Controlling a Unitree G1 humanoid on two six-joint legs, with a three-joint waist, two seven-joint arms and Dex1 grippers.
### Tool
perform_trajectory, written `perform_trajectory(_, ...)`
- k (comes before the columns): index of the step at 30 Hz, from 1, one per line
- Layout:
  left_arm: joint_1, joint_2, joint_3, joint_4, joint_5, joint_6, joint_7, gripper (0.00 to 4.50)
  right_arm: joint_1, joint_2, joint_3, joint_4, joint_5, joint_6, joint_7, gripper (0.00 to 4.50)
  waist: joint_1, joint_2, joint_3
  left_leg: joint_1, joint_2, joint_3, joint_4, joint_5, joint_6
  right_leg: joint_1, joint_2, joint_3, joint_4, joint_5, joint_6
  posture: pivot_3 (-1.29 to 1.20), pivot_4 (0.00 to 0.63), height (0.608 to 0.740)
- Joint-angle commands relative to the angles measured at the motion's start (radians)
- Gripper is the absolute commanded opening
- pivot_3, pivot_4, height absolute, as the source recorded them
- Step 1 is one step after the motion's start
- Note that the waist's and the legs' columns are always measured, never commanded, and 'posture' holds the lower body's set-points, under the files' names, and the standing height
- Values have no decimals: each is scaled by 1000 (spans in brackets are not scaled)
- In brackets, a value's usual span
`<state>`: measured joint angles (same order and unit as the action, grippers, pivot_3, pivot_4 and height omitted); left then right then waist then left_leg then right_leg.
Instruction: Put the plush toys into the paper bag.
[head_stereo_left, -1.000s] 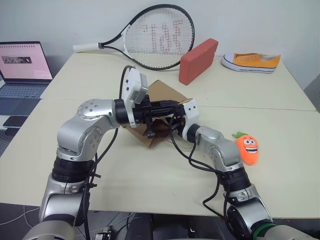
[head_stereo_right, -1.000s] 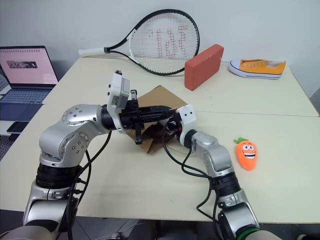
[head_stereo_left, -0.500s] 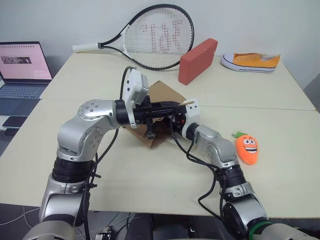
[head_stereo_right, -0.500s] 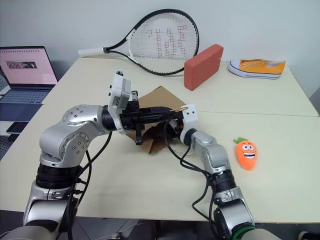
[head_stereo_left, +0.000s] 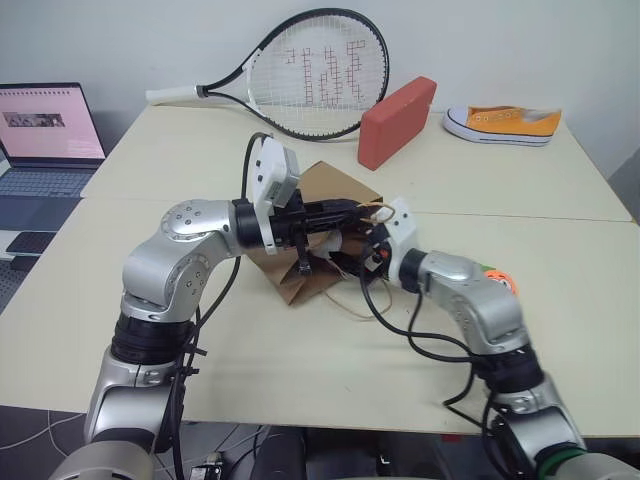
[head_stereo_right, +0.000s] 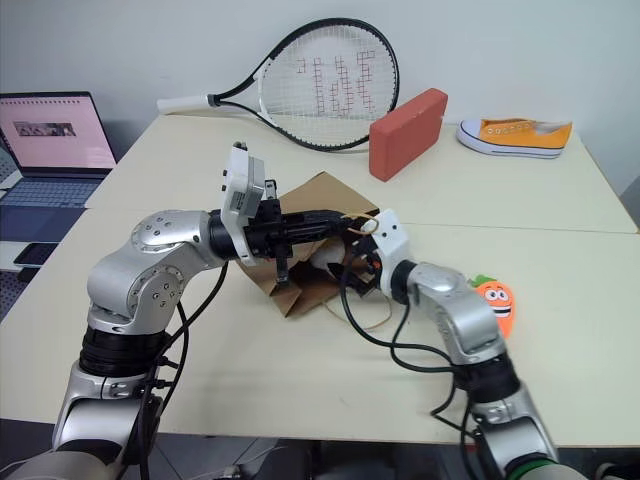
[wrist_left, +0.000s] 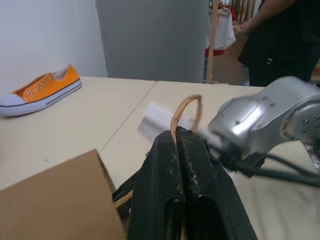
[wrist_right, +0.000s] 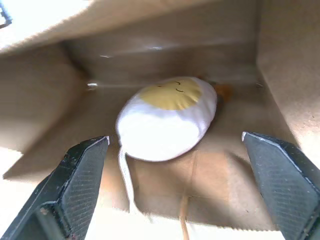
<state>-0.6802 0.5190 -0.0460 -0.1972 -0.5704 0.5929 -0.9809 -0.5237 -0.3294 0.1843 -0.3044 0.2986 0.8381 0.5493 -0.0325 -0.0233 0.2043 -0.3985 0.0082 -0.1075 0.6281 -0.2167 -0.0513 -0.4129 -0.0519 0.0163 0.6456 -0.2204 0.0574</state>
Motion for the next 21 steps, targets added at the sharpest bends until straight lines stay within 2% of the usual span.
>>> perform_trajectory(1,-10,-11,3,-13,4,-28,9,0,18,-105,-81,-142,78,49,84,4473,1,0,0,0,0,0,0,0,0,0,0,0,0,0,0,0,150,740)
perform_trajectory(4,-9,-15,1,-5,8,-37,11,0,57,-219,-160,-203,146,81,146,4473,3,0,0,-1,0,0,0,0,0,0,0,0,-1,0,0,0,150,740)
perform_trajectory(9,-14,-25,-5,10,17,-52,10,0,150,-340,-289,-293,301,96,261,4473,0,0,0,0,0,0,0,0,0,0,0,0,-1,0,0,0,150,740)
perform_trajectory(15,-31,-41,22,28,28,-78,42,0,315,-457,-434,-250,214,-40,244,4473,4,0,0,0,0,1,1,0,0,1,0,0,-1,0,0,0,150,740)
perform_trajectory(21,-37,-62,37,42,29,-102,84,0,543,-472,-611,-227,173,-83,202,4473,7,-1,0,-1,0,1,1,0,0,1,0,0,-2,0,0,0,150,740)
